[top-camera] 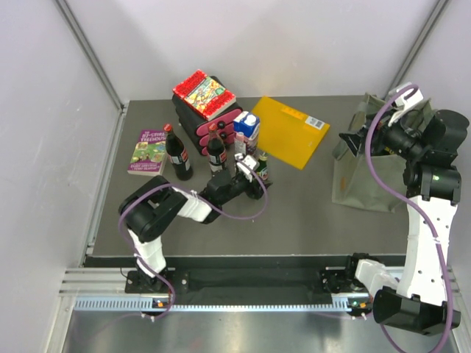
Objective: Take the beverage out of the canvas bag
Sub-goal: Place the drink at the center of the board.
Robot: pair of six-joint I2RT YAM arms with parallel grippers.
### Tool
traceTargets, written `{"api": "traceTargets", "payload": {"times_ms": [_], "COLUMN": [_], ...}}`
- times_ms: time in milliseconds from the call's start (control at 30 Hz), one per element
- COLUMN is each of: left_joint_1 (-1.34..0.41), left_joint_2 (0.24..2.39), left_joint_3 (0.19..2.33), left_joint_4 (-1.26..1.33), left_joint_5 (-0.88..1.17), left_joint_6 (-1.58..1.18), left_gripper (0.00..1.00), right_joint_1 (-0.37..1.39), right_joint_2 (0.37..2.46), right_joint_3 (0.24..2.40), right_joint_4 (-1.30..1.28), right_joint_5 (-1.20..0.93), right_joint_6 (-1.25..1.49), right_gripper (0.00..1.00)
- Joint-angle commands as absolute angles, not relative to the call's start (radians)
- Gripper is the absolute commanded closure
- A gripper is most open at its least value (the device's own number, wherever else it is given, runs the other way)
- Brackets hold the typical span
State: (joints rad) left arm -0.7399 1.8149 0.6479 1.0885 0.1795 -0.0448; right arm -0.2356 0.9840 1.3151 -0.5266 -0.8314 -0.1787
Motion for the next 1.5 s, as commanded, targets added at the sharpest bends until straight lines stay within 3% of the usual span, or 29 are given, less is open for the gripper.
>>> {"api": "traceTargets", "payload": {"times_ms": [0, 333, 733, 933, 1100, 1467], "left_joint_1": [-0.733, -0.726, -0.724, -0.724, -0.724, -0.729], "left_joint_2": [1.848, 2.003, 2.040, 2.031, 2.019, 1.957], "left_joint_3": [0.785, 0.952, 0.911, 0.855, 0.821, 0.792], "left_joint_4": [1.408, 1.401, 1.407, 1.420, 1.420, 1.384], "left_joint_5": [0.225, 0.242, 0.252, 0.249, 0.242, 0.227], "left_joint_6": [-0.058, -0.075, -0.074, -0.068, -0.058, -0.043], "left_gripper": [1.00, 1.00, 0.93, 0.79, 0.58, 0.24], "right_joint_1": [-0.230, -0.230, -0.230, -0.230, -0.230, -0.230], "right_joint_2": [0.966, 0.982, 0.980, 0.977, 0.973, 0.954], "right_joint_3": [1.305, 1.310, 1.307, 1.298, 1.292, 1.282], "right_joint_4": [-0.519, -0.532, -0.543, -0.545, -0.549, -0.552], "right_joint_5": [-0.835, -0.833, -0.830, -0.830, -0.827, -0.828], "right_joint_6": [-0.207, -0.225, -0.233, -0.235, -0.242, -0.255], "right_gripper": [0.00, 0.00, 0.00, 0.00, 0.00, 0.00]}}
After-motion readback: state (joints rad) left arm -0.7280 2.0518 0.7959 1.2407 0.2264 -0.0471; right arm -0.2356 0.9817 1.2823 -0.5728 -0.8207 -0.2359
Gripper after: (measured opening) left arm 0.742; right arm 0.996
